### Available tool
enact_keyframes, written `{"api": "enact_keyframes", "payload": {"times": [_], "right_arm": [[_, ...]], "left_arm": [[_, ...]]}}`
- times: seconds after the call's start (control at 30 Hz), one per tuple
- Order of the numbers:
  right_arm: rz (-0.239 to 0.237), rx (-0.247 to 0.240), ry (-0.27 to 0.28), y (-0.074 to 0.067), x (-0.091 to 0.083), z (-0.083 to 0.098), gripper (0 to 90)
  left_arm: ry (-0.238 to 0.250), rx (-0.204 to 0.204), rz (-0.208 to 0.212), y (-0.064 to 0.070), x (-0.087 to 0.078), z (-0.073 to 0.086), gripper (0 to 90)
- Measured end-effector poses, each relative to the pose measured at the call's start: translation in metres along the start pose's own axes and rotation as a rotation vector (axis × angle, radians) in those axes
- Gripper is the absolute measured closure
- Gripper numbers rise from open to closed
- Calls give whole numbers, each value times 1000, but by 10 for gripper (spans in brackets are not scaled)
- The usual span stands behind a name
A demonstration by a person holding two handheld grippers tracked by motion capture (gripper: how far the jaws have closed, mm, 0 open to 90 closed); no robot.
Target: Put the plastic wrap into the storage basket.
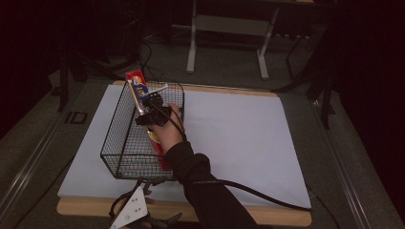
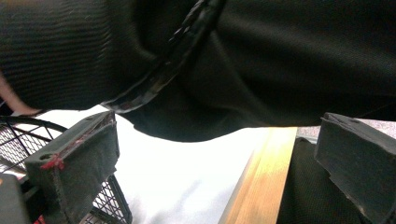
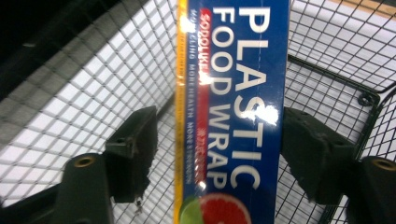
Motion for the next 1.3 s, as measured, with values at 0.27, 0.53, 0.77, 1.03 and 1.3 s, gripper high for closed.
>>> {"api": "enact_keyframes", "payload": {"times": [0.27,0.53,0.77,1.03,1.3], "right_arm": [[-85,-71,56,7,-32,-4,134],[-112,-156,113,30,-57,-5,137],[-94,-160,119,47,-72,0,145],[-103,-162,138,65,-91,22,145],[-110,-128,152,84,-110,50,143]], "left_arm": [[-7,-8,-4,-1,1,2,4],[-13,-12,-7,-2,2,3,4],[-14,-12,-5,-2,2,4,4],[-14,-15,2,-1,3,4,4],[-19,-10,1,0,4,5,4]]}}
Point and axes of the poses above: each handheld gripper's, and its own axes: x roughly forward along the jaws, z roughly out of its underside, y roughly to its right, the point moved 6 cm from there along x, roughly forward along the jaws, and after that the axes turned 15 degrees about y, right-handed, at the moved point
